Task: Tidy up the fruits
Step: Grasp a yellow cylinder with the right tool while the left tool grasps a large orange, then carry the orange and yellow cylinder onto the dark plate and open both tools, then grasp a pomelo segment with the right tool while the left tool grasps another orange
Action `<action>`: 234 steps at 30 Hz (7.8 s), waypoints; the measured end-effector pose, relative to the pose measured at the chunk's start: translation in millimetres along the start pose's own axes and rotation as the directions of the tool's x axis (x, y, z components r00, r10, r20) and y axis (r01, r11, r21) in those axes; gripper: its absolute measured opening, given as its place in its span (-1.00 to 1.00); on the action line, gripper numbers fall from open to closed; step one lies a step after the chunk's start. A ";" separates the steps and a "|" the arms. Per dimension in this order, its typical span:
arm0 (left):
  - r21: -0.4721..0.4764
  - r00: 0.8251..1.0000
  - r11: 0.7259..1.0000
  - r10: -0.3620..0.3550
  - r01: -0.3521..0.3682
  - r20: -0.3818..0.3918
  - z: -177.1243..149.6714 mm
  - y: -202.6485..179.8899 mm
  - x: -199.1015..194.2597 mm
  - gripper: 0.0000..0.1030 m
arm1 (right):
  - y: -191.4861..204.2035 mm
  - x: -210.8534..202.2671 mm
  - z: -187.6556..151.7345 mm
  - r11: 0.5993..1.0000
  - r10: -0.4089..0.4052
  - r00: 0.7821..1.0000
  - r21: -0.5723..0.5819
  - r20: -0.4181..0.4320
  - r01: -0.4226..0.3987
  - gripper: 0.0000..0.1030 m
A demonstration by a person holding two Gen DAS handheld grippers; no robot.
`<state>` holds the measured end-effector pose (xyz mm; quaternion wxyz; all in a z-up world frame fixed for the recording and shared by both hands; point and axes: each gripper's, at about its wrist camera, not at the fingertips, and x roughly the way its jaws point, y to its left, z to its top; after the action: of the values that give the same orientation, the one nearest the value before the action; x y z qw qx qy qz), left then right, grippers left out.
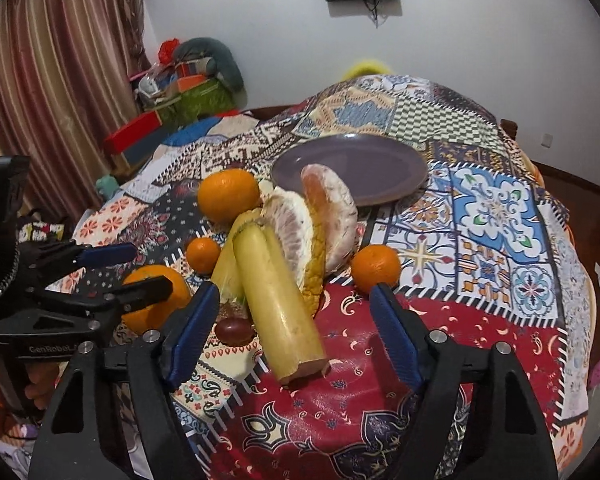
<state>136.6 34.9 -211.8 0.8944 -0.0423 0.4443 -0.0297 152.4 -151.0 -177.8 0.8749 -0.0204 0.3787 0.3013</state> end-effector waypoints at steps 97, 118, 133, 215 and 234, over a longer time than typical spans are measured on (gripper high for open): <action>-0.011 0.983 1.000 0.013 -0.012 0.182 184.3 1.0 59.6 0.24 | -72.9 32.9 130.5 0.997 -0.077 0.975 0.045 0.210 0.069 -0.36; -0.006 0.989 0.998 -0.062 0.062 -0.132 214.5 6.4 155.9 0.24 | -106.4 111.1 141.1 0.997 -0.081 0.997 0.014 -0.012 0.081 -0.36; 0.050 0.986 0.998 0.032 -0.023 -0.166 215.8 -0.9 168.5 0.27 | -108.4 135.7 131.0 0.998 -0.064 0.992 0.003 -0.112 0.065 -0.36; -0.090 0.998 0.996 -0.015 0.010 -0.054 87.1 34.3 86.7 0.48 | -44.7 85.5 58.1 0.990 0.079 0.990 0.128 -0.120 -0.064 -0.47; -0.077 0.998 0.997 -0.004 -0.001 -0.063 82.3 30.9 73.5 0.33 | -31.9 78.6 59.1 0.999 0.007 0.993 0.047 -0.122 -0.001 -0.57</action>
<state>247.1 63.1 -223.6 0.8777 -0.0759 0.4729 -0.0145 249.9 -121.3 -194.9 0.8498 -0.0177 0.4384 0.2923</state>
